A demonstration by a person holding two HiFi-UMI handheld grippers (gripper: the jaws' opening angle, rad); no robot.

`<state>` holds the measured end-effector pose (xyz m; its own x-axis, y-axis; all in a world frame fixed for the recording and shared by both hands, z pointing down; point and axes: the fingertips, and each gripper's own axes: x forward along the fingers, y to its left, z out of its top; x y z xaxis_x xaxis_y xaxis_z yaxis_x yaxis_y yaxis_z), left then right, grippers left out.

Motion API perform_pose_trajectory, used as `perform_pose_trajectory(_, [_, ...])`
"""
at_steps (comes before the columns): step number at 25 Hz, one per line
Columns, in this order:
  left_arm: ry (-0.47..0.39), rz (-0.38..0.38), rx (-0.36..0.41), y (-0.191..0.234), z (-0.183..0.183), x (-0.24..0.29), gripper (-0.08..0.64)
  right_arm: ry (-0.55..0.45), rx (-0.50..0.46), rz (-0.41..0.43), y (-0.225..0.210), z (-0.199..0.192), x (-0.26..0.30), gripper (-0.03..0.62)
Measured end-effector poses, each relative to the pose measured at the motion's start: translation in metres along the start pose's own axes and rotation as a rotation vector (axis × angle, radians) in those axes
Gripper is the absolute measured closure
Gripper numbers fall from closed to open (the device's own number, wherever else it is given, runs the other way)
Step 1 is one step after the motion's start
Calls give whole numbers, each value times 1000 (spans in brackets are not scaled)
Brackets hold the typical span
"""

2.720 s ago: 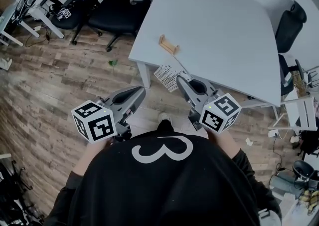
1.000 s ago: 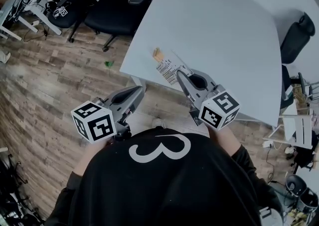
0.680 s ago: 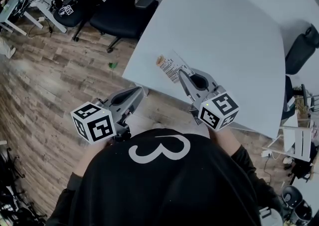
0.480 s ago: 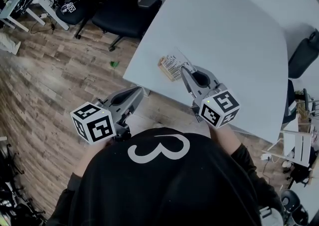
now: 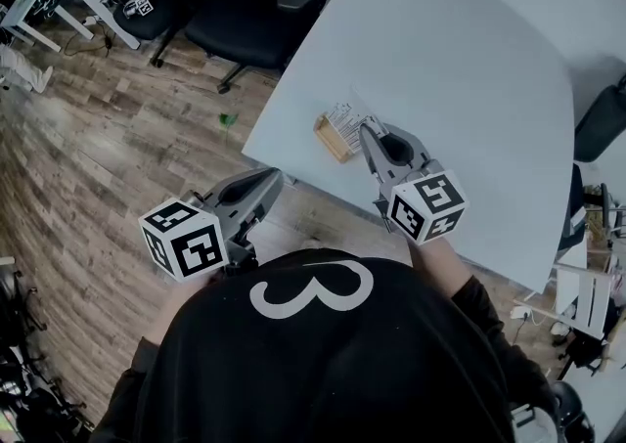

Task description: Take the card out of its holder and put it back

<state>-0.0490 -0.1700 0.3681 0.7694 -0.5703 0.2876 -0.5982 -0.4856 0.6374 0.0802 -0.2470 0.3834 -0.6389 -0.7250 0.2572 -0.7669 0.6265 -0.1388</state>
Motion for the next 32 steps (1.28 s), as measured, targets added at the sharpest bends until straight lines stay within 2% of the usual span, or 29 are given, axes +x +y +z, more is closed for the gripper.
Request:
perform_pose_trajectory(21, [3, 27, -12, 8, -1, 0, 546, 58, -26, 3, -3, -15, 17, 569])
perform_pose_trajectory(32, [-14, 47, -29, 12, -6, -6, 546, 85, -13, 15, -4, -37, 25, 569])
